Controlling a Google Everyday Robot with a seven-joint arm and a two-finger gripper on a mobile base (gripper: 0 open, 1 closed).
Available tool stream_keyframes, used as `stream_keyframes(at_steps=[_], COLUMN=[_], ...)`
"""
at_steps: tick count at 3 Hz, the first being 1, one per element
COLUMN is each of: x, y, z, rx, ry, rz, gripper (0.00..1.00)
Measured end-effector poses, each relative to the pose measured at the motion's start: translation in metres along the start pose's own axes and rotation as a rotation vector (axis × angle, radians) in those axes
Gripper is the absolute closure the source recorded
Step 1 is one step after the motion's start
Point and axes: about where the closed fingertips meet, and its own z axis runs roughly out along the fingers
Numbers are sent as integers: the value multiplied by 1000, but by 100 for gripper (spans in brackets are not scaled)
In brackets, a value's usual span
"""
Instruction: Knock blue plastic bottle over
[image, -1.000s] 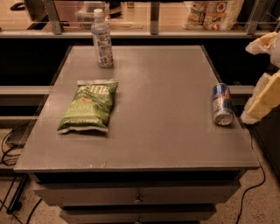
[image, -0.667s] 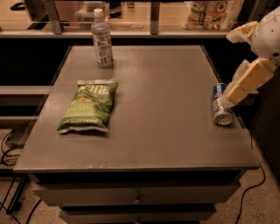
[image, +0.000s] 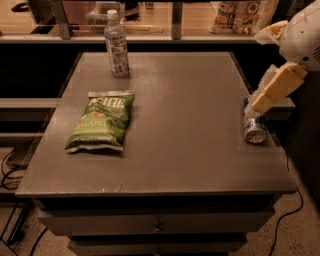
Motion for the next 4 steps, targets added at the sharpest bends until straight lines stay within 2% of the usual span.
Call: stream_keyframes(at_steps=[1,2,4], x=[-22,-44,-86], y=[-24,-49,-76], z=[23,61,149], rx=[3,-31,-148], ry=[-58,-159,-316], rz=[-43,-68,-34], gripper=[0,0,0])
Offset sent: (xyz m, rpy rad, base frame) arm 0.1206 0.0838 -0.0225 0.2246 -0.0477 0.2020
